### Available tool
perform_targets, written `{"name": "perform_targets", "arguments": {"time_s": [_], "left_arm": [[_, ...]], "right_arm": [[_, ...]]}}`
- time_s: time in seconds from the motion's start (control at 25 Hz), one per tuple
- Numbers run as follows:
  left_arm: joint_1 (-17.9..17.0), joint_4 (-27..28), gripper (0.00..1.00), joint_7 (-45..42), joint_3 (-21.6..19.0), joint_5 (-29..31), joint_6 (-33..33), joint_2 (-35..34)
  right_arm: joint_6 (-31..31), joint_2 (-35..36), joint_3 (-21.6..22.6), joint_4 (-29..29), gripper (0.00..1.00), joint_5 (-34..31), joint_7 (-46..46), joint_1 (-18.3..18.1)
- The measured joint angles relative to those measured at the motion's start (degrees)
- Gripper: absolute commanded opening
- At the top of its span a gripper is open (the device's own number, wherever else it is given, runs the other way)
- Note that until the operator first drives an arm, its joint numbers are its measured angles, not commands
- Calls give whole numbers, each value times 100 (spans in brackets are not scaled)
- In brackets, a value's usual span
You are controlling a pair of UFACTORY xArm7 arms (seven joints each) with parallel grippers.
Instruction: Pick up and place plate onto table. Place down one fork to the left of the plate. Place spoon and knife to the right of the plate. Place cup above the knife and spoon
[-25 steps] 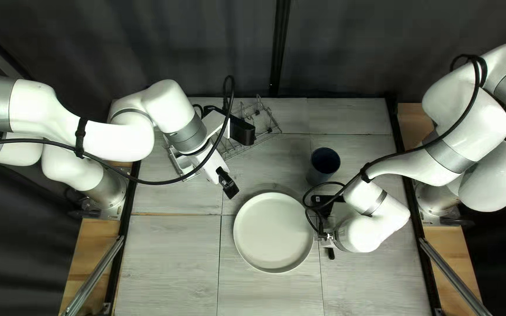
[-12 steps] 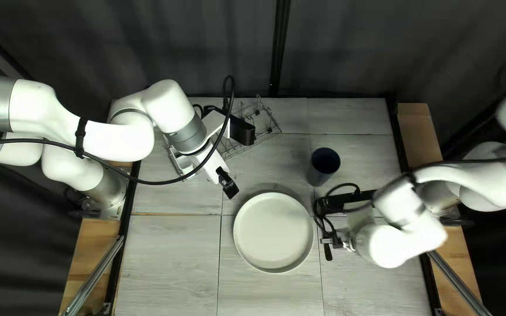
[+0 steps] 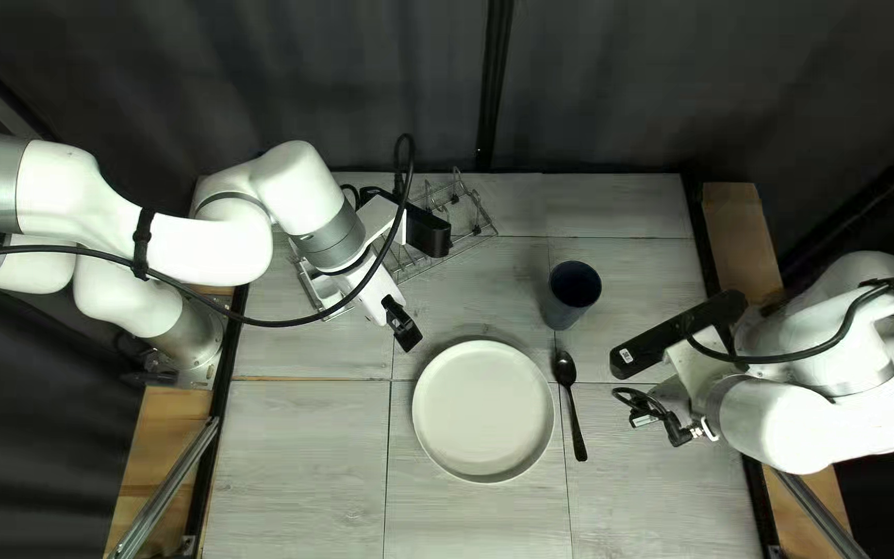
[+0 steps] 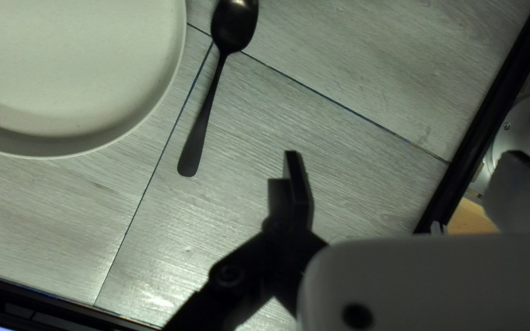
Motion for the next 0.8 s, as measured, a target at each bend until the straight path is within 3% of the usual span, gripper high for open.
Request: {"name": "perform_targets", "arguments": {"time_s": [0.16,0.28,0.4,0.8], "left_arm": [[132,73,100,-384,74,496,1215,-1398],[259,438,100,-427,241,1109,2209,-2081],[336,744,100,-224,347,1547,2617,-2179],[303,1140,100,880,532,2398,3031,-1652]], "right_arm": [[-29,-287,-315,-226,100,14,-653,252],[-103,-598,-675,-493,100,41,-1306,509],[-240,-761,-847,-682,100,58,-1670,676],[-607,-1111,-1552,-1024,100,51,-2958,1018]]}}
